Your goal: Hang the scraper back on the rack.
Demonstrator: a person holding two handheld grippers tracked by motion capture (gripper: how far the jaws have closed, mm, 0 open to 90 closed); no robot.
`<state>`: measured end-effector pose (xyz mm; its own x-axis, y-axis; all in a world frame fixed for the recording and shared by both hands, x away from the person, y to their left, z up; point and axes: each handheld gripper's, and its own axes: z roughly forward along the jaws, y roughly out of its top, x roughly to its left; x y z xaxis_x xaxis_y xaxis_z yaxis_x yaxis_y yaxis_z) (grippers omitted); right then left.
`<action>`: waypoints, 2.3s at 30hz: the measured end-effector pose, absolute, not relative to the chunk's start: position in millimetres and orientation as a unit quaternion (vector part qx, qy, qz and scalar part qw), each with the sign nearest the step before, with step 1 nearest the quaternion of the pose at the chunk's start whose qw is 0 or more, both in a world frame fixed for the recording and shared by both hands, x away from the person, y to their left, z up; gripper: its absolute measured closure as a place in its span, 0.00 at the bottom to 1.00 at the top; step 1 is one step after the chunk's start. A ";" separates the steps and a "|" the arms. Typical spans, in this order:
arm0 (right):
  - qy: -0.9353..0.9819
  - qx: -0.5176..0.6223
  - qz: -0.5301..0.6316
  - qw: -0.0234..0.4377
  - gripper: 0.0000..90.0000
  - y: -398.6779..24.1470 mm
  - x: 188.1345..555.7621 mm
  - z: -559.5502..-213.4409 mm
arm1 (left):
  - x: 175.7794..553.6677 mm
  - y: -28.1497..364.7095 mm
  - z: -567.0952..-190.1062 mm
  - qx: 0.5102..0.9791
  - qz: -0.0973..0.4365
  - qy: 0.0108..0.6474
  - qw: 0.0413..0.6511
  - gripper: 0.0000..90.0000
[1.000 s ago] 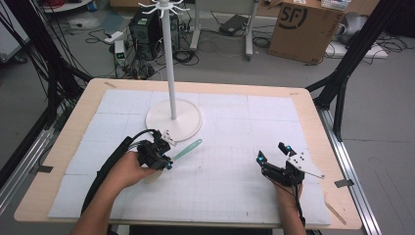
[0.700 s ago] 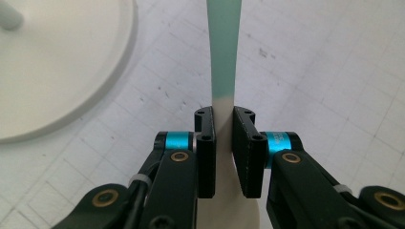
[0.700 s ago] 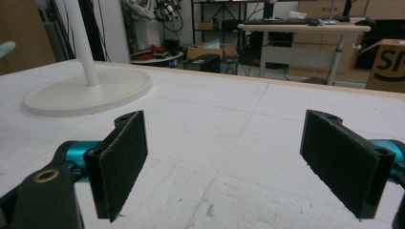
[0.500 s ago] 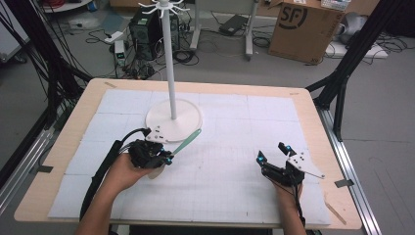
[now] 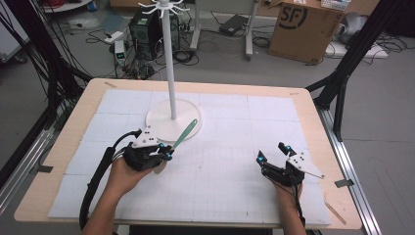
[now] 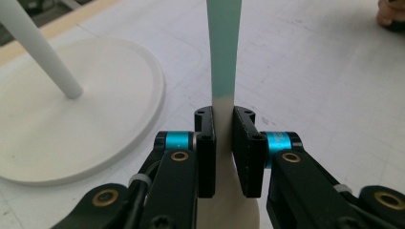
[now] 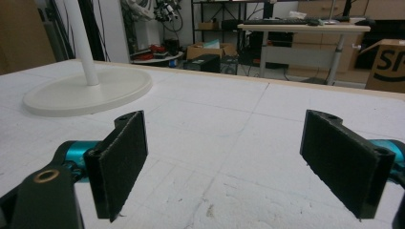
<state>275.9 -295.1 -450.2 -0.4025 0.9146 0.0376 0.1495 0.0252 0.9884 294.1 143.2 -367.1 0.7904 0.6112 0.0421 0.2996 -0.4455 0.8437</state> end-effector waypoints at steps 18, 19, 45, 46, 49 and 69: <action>0.628 0.423 0.554 0.346 0.17 -295.0 276.0 -450.1 | 288.1 160.4 -377.0 0.763 0.218 0.284 0.538 0.89; 0.628 0.423 0.554 0.345 0.17 -294.9 275.9 -450.2 | 287.7 161.0 -377.6 0.759 0.222 0.287 0.541 0.89; 0.627 0.423 0.555 0.346 0.17 -294.9 276.1 -450.2 | 274.8 178.8 -383.9 0.664 0.307 0.348 0.587 0.89; 0.627 0.423 0.555 0.347 0.17 -294.9 276.1 -450.2 | 274.2 179.5 -384.2 0.660 0.312 0.352 0.586 0.89; 0.628 0.423 0.554 0.347 0.17 -294.8 276.1 -450.2 | 273.5 181.6 -384.9 0.651 0.321 0.359 0.587 0.89; 0.628 0.423 0.554 0.346 0.17 -294.7 275.9 -450.2 | 277.9 191.8 -378.7 0.607 0.347 0.378 0.607 0.89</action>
<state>275.9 -294.7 -450.2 -0.4020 0.9150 0.0347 0.1485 0.0278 0.9885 277.9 191.8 -378.7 0.4733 0.8801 -0.0380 0.0386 0.0224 0.9990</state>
